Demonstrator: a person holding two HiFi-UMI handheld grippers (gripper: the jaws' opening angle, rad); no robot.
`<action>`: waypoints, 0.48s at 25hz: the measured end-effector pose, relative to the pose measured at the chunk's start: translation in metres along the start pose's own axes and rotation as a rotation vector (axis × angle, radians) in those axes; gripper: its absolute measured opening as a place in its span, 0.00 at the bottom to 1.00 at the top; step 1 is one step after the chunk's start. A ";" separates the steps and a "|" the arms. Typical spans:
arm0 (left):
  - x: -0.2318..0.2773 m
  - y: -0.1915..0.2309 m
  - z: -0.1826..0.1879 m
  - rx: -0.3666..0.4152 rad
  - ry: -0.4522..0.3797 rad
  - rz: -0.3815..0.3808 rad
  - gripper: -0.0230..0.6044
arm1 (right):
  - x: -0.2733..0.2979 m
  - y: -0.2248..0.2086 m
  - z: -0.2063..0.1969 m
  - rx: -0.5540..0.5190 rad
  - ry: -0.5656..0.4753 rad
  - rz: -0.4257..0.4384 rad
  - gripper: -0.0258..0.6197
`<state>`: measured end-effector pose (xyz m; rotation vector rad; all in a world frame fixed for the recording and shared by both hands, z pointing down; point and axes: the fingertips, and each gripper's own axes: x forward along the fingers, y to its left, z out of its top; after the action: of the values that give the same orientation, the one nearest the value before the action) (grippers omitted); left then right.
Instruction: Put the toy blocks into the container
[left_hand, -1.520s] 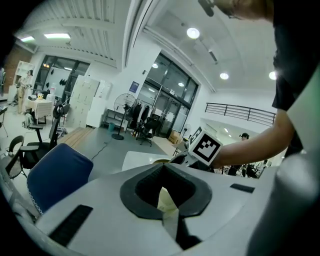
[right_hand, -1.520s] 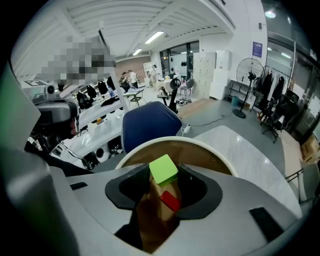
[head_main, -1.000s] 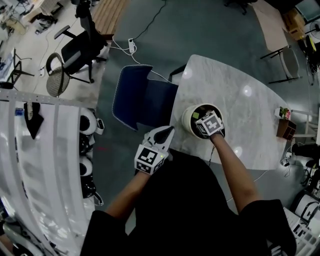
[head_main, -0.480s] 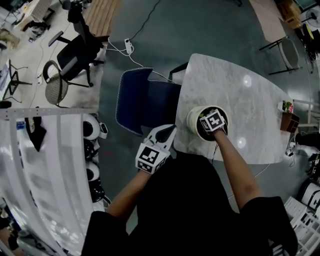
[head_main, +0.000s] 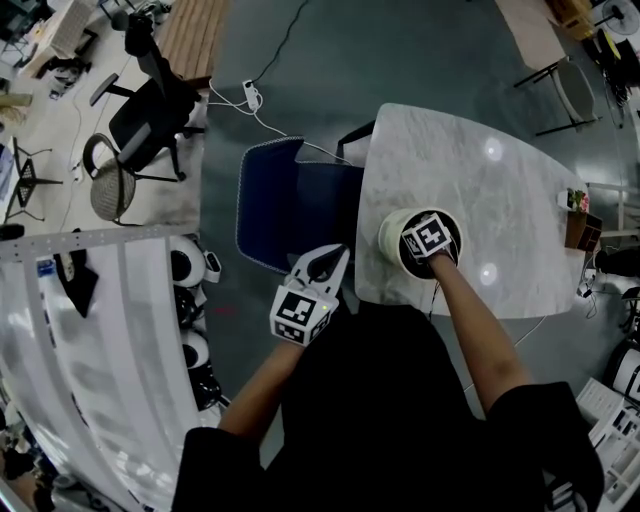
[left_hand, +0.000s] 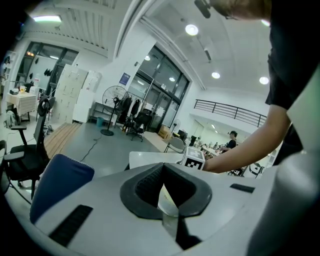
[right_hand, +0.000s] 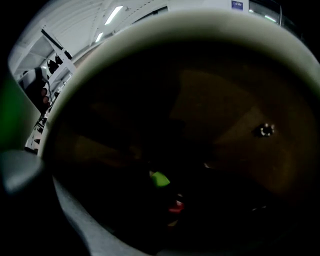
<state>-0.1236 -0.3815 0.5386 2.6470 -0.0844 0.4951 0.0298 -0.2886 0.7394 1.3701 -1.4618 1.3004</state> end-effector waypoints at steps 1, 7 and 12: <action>-0.001 0.001 0.001 -0.001 -0.002 -0.001 0.04 | -0.001 0.002 0.000 0.002 0.003 0.003 0.31; -0.002 -0.001 -0.003 -0.014 -0.006 -0.025 0.04 | -0.024 0.014 0.004 0.007 -0.031 0.003 0.31; 0.006 -0.008 -0.007 -0.040 -0.022 -0.104 0.04 | -0.075 0.028 0.005 0.062 -0.140 -0.019 0.31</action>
<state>-0.1196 -0.3711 0.5428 2.6022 0.0357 0.4250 0.0149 -0.2778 0.6618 1.5391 -1.5086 1.2688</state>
